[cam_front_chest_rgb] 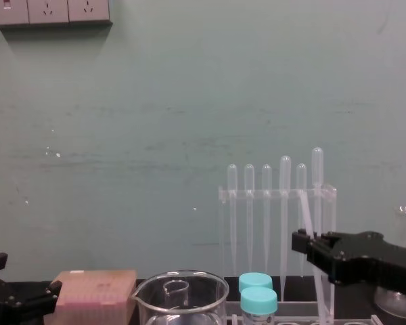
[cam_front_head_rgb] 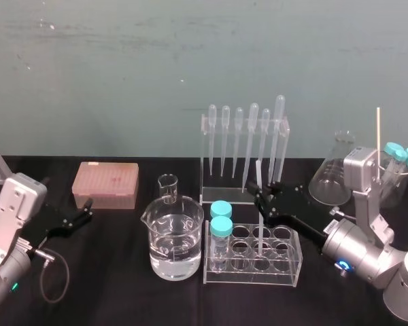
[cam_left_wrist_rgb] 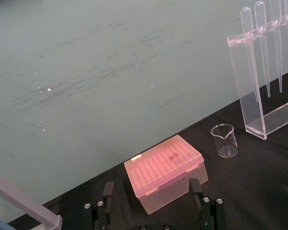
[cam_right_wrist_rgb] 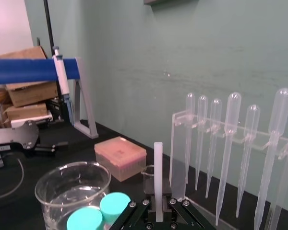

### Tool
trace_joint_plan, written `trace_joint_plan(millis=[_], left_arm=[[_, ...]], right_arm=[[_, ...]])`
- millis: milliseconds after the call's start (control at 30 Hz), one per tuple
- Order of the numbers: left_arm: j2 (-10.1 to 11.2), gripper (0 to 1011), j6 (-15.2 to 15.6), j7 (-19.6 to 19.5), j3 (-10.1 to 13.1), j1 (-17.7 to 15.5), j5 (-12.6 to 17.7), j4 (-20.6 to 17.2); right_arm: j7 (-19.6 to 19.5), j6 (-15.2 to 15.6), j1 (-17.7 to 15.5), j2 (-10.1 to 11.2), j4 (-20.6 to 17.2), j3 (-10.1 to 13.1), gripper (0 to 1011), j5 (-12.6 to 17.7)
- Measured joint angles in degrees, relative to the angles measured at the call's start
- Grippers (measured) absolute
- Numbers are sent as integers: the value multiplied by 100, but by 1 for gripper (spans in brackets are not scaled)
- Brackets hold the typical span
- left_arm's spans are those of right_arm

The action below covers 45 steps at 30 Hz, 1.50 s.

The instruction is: Pick up the stirring rod with one hand, then place it down.

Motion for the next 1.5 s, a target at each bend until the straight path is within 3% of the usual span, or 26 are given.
trace_joint_plan(millis=[667, 1100, 1333, 1500], left_arm=[[0, 1000, 0, 0, 0, 0, 0, 0], [0, 1000, 0, 0, 0, 0, 0, 0], [0, 1000, 0, 0, 0, 0, 0, 0], [0, 1000, 0, 0, 0, 0, 0, 0]], right_arm=[[-42, 1, 4, -17, 64, -16, 86, -101], [-44, 4, 4, -13, 56, -16, 469, -96], [-43, 4, 4, -13, 56, -17, 738, -94], [-44, 4, 4, -12, 56, -16, 862, -92]])
